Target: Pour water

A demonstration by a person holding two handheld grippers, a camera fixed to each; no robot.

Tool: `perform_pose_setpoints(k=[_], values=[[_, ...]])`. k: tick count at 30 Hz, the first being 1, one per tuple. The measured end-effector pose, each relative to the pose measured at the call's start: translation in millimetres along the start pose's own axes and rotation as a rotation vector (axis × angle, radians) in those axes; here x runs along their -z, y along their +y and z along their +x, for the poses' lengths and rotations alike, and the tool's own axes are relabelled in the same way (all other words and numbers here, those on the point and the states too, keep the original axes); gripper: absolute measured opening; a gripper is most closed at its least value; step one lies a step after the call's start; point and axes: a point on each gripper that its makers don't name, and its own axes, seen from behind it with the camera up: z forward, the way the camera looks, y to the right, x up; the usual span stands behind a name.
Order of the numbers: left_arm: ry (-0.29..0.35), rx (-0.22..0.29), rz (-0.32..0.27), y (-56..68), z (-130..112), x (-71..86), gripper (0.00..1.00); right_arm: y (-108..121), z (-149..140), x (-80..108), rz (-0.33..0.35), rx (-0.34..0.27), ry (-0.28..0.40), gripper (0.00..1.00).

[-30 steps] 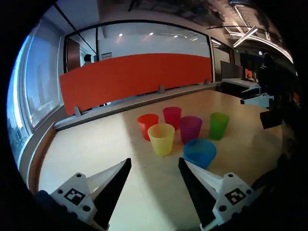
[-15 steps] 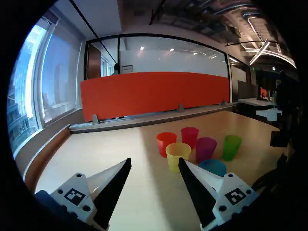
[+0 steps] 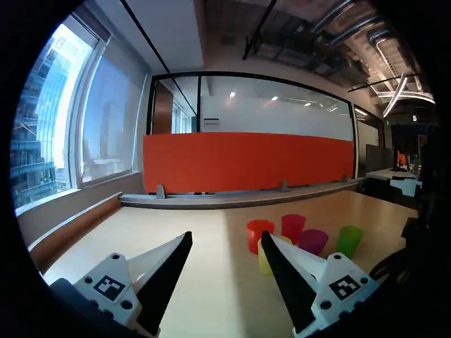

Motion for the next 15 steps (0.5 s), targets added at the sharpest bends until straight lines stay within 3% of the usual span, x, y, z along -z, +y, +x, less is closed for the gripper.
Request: perform_pose_setpoints(k=[15], values=[[0.1,-0.009,0.068,-7.8,27.4,2.6,0.9,11.4,17.7,5.0,-0.054,-0.042,0.054,1.0]])
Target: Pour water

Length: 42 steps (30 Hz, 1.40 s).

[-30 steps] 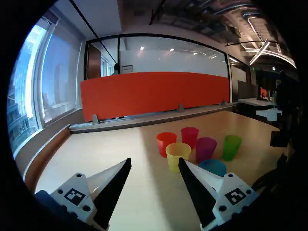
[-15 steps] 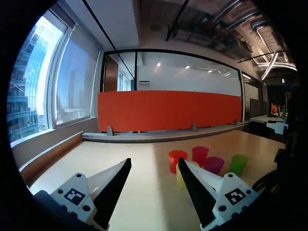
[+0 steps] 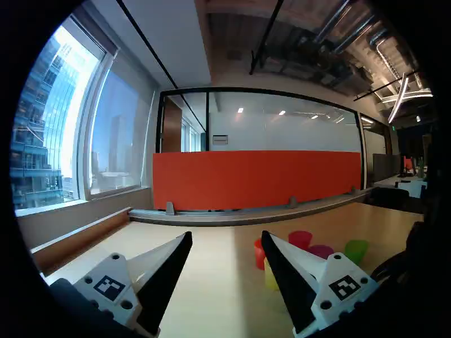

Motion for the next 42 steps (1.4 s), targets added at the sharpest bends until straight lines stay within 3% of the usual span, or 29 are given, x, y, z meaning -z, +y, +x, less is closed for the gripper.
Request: perform_pose_setpoints(k=[11,27,42], values=[[0.033,0.019,0.046,-3.9,-4.7,2.9,0.9,-4.5,8.3,0.5,0.008,0.007,0.016,0.99],[0.021,-0.031,0.057,-8.9,-33.8,4.0,0.91,-3.7,3.1,1.5,0.003,-0.019,0.005,0.99],[0.008,-0.01,0.062,-19.8,-56.2,3.0,0.9,-11.4,7.2,1.8,0.002,0.011,0.001,0.99]])
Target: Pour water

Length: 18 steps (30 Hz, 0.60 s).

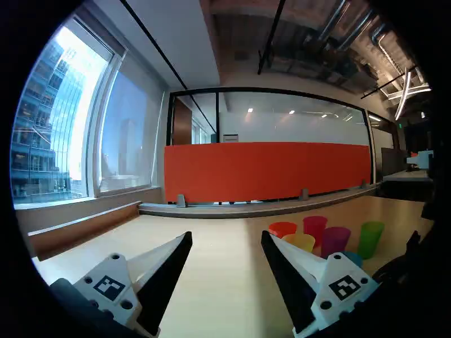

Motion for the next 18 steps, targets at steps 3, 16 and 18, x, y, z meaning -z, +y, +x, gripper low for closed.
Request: perform_pose_setpoints(k=[3,16,18], values=[[-0.004,0.001,0.001,-1.4,-3.7,-0.8,0.91,-2.4,0.5,-0.3,0.004,0.004,-0.002,0.99],[-0.014,0.024,-0.003,-1.7,-11.4,-2.7,0.91,-7.9,5.4,-2.9,0.01,0.023,0.005,0.99],[-0.018,0.024,-0.005,-0.7,-12.4,-3.2,0.9,-8.2,5.6,-3.4,0.01,0.023,0.005,0.99]])
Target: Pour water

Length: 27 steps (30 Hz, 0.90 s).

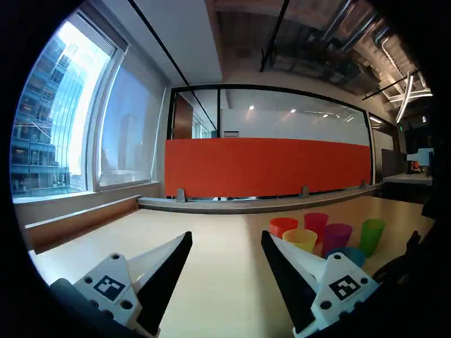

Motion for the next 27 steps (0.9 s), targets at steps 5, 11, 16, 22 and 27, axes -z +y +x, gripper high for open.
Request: perform_pose_setpoints(k=[5,11,16,22,27], values=[[-0.009,0.0,-0.006,2.0,-2.2,-0.7,0.9,-0.8,1.1,-0.4,0.001,0.0,0.001,0.99],[-0.015,0.0,-0.008,2.6,-3.6,-1.3,0.9,-0.4,2.8,0.8,0.003,0.002,0.003,0.99],[-0.027,-0.002,-0.01,3.7,-6.8,-1.6,0.91,0.6,4.5,2.5,0.002,0.003,0.006,0.99],[-0.032,-0.002,-0.012,4.8,-8.1,-1.9,0.91,1.2,5.2,4.7,0.002,0.006,0.011,0.99],[-0.033,-0.003,-0.013,4.9,-8.7,-1.8,0.91,0.3,5.0,6.8,0.006,0.01,0.013,0.99]])
